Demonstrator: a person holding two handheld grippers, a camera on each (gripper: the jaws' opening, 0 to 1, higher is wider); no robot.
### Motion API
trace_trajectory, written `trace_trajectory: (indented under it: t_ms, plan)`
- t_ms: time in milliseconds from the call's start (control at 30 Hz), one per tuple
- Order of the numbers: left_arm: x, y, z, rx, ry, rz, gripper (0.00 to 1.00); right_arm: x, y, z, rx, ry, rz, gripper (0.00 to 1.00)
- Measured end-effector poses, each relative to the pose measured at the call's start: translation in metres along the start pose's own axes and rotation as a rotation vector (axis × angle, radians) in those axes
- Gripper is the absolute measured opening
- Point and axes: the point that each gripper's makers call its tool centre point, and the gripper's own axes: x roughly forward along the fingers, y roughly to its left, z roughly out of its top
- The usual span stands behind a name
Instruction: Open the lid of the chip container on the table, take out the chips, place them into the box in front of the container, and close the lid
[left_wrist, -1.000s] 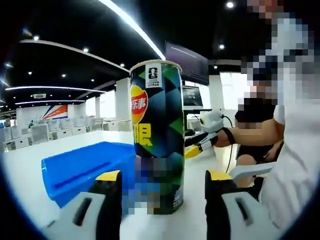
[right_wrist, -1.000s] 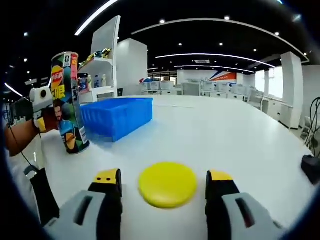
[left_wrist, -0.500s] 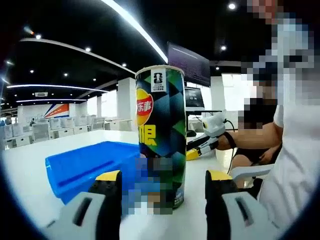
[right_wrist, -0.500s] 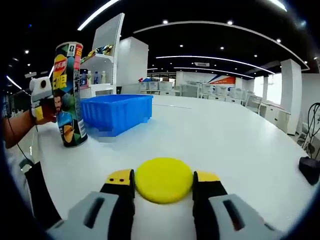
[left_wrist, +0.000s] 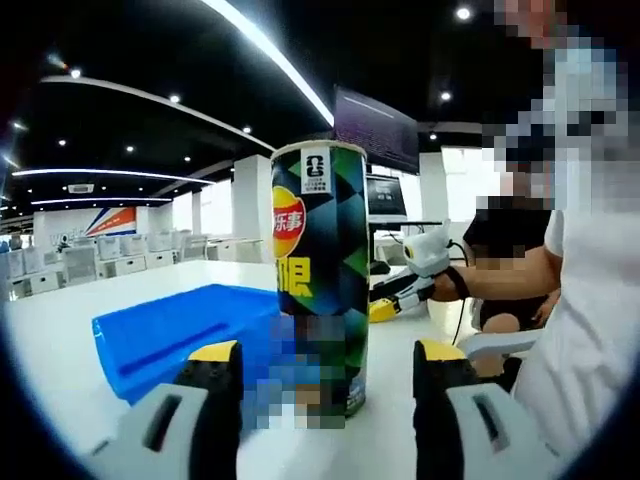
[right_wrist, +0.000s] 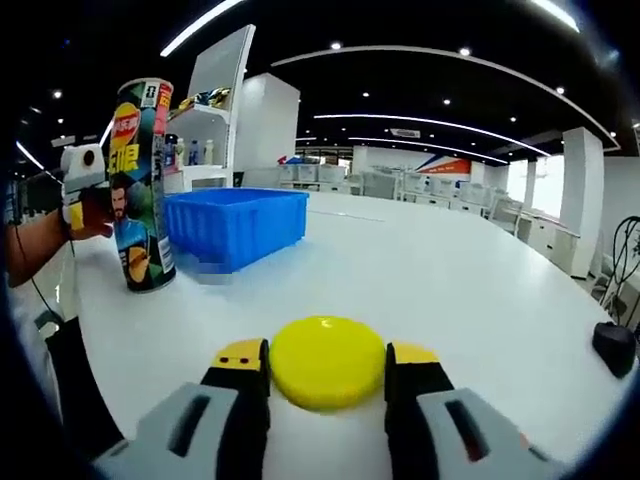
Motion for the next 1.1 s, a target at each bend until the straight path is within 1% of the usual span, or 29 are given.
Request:
trace_trajectory:
  t_ms: [167,267,333,367,467,533,633,667,700,867,900,1100]
  plan:
    - [-0.002,0.002,0.005,-0.001,-0.008,-0.003,0.7,-0.003,-0.006,0.014,0.005,-0.013,-0.012,0.45]
    - [0.0,-0.001,0.006,-0.007,0.001,-0.028,0.71,-0.006,-0.005,0.028,0.061,-0.02,0.008,0.45]
    - [0.0,-0.001,0.008,-0.002,-0.004,-0.029,0.71,-0.01,-0.003,0.042,0.062,-0.036,0.02,0.45]
    - [0.0,-0.002,0.01,-0.004,-0.007,-0.034,0.71,-0.011,-0.002,0.05,0.047,-0.045,0.027,0.45]
    - [0.002,-0.003,0.013,0.005,-0.004,-0.037,0.71,-0.015,0.001,0.069,0.016,-0.071,0.034,0.45]
    - [0.002,-0.004,0.015,0.011,-0.002,-0.042,0.71,-0.019,0.006,0.084,0.017,-0.092,0.053,0.45]
    - [0.001,-0.005,0.02,0.016,-0.002,-0.046,0.71,-0.024,0.019,0.107,0.012,-0.12,0.098,0.45]
    - [0.0,-0.005,0.024,0.019,-0.019,-0.048,0.71,-0.025,0.022,0.112,0.008,-0.127,0.105,0.45]
    - [-0.002,-0.002,0.028,0.019,-0.032,-0.035,0.71,-0.026,0.025,0.119,0.009,-0.134,0.114,0.45]
    - [-0.004,-0.002,0.037,0.001,-0.034,-0.044,0.73,-0.027,0.034,0.144,-0.011,-0.16,0.154,0.45]
    - [-0.005,-0.003,0.038,0.0,-0.034,-0.046,0.73,-0.027,0.035,0.145,-0.008,-0.16,0.16,0.45]
    - [-0.007,0.002,0.046,0.014,-0.03,-0.041,0.73,-0.03,0.048,0.175,-0.002,-0.198,0.218,0.45]
